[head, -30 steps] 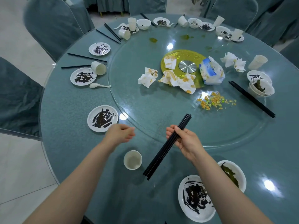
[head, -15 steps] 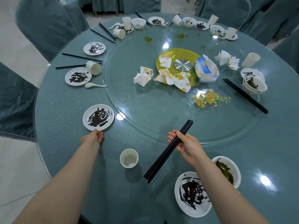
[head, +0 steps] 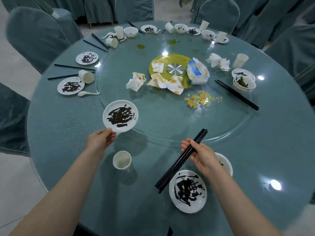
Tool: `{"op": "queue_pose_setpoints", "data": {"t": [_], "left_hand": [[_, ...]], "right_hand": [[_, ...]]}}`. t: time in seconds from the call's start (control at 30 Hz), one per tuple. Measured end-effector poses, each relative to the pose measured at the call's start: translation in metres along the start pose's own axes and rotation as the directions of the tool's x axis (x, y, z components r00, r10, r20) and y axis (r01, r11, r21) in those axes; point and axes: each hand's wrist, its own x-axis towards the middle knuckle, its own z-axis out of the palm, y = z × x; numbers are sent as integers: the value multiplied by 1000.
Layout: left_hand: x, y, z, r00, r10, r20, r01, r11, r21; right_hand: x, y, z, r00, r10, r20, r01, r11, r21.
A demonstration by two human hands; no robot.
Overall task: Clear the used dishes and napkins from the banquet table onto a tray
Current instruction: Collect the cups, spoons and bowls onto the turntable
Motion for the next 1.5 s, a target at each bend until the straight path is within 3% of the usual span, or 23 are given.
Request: {"op": "queue_pose_setpoints", "data": {"t": [0.13, 0.4, 0.63, 0.87, 0.93, 1.0, 1.03, 1.13, 1.2, 1.23, 1.3, 1.4, 1.5], "left_hand": [[-45, -10, 30, 985, -9, 171, -11, 993, 117], [-106, -70, 72, 922, -123, 368, -27, 926, 377], [-124, -122, 66, 867, -287, 408, -8, 810, 586], [-129, -146, 61, 859, -289, 423, -137, 666, 733], [-127, -147, 62, 841, -245, 483, -319, 498, 807], [-126, -144, 65, 812, -176, 556, -531, 174, 829], [-126, -142, 69, 808, -135, 574, -568, 80, 819], [-122, -133, 86, 776, 26, 631, -630, 89, 771], [-111, -128, 99, 705, 130, 697, -708, 80, 701], [-105, -126, 106, 668, 158, 727, -740, 37, 672], [-93, -119, 120, 638, 179, 749, -737, -141, 661], [-73, -110, 127, 672, 125, 730, -643, -392, 658], [-59, -108, 119, 695, 70, 715, -591, -511, 624]], "right_hand": [[-13, -4, -25, 1000, -7, -22, 7, 999, 33], [-35, -15, -79, 993, -29, -110, 45, 989, 140], [-48, -20, -106, 988, -40, -150, 66, 983, 170], [-54, -17, -117, 987, -46, -155, 68, 988, 140], [-56, -17, -119, 986, -47, -160, 69, 988, 137], [-57, -17, -123, 985, -43, -166, 67, 988, 140], [-57, -16, -124, 985, -41, -167, 66, 988, 143], [-57, -15, -129, 985, -40, -168, 66, 986, 154], [-58, -15, -131, 985, -39, -170, 67, 985, 160], [-58, -15, -131, 984, -38, -173, 66, 985, 161], [-58, -15, -131, 983, -36, -180, 66, 985, 162], [-59, -15, -128, 983, -31, -181, 61, 985, 161], [-58, -16, -123, 983, -29, -179, 59, 984, 168]]}}
